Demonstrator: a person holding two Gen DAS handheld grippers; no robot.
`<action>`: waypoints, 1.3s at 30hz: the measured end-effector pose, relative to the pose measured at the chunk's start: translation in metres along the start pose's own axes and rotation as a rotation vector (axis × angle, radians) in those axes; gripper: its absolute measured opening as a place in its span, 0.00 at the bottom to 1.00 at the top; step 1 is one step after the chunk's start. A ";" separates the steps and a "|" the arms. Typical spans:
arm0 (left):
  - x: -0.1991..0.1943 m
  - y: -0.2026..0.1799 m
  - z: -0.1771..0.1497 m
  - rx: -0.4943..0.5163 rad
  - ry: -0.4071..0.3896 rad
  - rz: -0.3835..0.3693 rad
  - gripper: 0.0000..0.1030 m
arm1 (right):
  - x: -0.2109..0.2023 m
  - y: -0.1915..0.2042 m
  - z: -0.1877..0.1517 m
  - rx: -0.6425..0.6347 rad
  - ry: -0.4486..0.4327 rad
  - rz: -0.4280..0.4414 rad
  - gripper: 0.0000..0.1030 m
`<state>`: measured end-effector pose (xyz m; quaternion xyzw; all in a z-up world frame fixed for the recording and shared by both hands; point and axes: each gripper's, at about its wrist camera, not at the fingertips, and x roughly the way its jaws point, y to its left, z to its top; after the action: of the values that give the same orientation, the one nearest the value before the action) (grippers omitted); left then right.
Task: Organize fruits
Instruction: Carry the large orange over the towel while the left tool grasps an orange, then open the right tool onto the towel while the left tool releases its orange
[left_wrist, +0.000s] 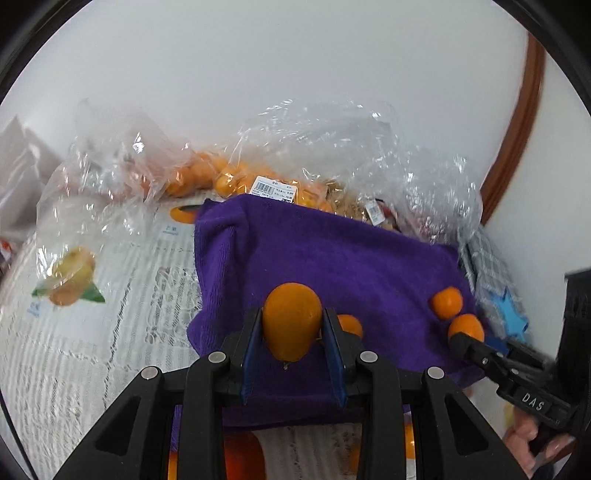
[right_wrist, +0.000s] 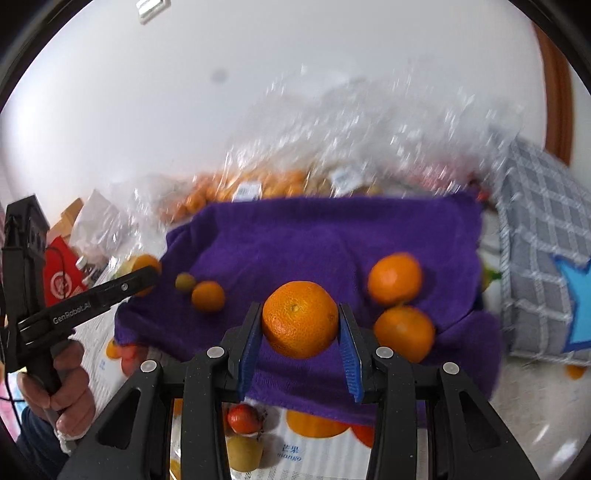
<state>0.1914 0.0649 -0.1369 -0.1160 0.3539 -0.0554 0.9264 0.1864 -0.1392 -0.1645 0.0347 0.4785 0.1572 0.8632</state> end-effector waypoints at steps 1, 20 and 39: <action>0.001 0.000 -0.001 0.000 0.000 0.009 0.30 | 0.002 0.002 0.000 -0.014 0.005 -0.011 0.38; 0.015 0.001 -0.008 -0.007 0.042 -0.024 0.30 | 0.024 0.002 -0.010 -0.024 0.039 -0.065 0.41; 0.001 -0.002 -0.010 0.009 0.003 -0.056 0.38 | -0.038 0.020 -0.048 0.010 -0.010 -0.044 0.43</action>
<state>0.1856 0.0606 -0.1447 -0.1215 0.3517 -0.0829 0.9245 0.1231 -0.1363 -0.1554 0.0294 0.4754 0.1354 0.8688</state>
